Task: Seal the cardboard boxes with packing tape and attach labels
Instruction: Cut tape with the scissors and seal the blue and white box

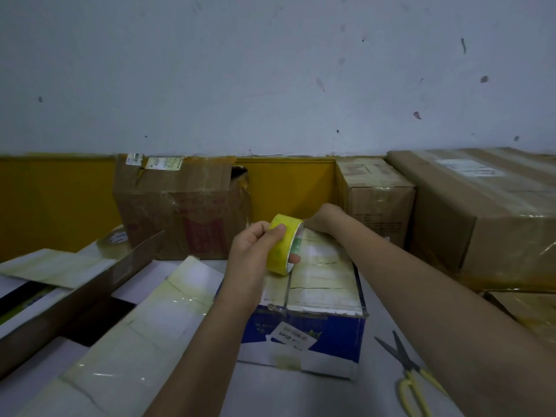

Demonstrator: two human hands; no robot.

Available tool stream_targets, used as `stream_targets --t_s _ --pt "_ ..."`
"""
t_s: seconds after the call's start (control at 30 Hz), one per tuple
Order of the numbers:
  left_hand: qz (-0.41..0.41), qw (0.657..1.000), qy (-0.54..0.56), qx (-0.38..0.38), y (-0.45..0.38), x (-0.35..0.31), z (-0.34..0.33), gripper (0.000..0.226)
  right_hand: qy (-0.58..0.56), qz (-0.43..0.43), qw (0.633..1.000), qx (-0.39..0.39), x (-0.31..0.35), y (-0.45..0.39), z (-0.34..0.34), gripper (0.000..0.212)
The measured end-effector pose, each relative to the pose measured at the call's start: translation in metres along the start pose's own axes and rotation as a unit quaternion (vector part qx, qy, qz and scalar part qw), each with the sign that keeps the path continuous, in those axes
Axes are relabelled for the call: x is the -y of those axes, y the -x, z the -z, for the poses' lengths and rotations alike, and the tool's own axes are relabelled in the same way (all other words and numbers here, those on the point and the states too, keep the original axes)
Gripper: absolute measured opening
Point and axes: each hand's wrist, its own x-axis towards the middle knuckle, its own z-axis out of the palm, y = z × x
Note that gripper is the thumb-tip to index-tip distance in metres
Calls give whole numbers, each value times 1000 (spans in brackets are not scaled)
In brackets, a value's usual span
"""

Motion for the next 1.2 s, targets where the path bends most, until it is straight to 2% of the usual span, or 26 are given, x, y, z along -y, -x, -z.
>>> stream_targets --t_s 0.03,0.07,0.13,0.17,0.2,0.27,0.3,0.4,0.6,0.77,0.87,1.0,1.07,1.2 --pt "-1 1000 -4 6 0 -1 0 18 -12 4 1000 -25 1 7 2 97" --pt "-1 1000 -9 12 1 -2 -1 19 -13 18 998 -64 2 15 4 85" --pt "5 999 -23 22 3 -5 -3 25 -24 103 981 -160 6 28 8 45" --pt "8 999 -32 23 3 -5 -4 27 -27 146 975 -168 9 34 10 30" --pt "12 999 -38 23 4 -6 -4 28 -18 177 973 -144 13 43 8 26" --pt "22 999 -46 18 5 -8 -6 28 36 196 978 -54 18 54 -3 26" --pt "30 998 -51 17 6 -10 -7 28 57 201 977 -36 16 54 -10 27" --pt "60 996 -60 11 16 -21 -6 31 36 205 978 -32 11 59 -13 23" --pt "167 985 -16 28 64 -50 1 31 28 187 982 -4 15 60 -8 46" --pt "284 958 -9 37 112 -28 0 39 42 186 982 -6 17 63 -9 48" --pt "288 956 -39 37 132 -6 4 36 40 188 981 -8 18 64 -10 49" --pt "227 970 -75 39 138 9 9 32 42 185 982 -23 16 63 -14 48" --pt "226 970 -80 39 136 14 9 31 47 189 980 -29 16 63 -14 48" --pt "250 964 -75 46 132 27 7 25 138 203 969 -19 19 74 -17 53"
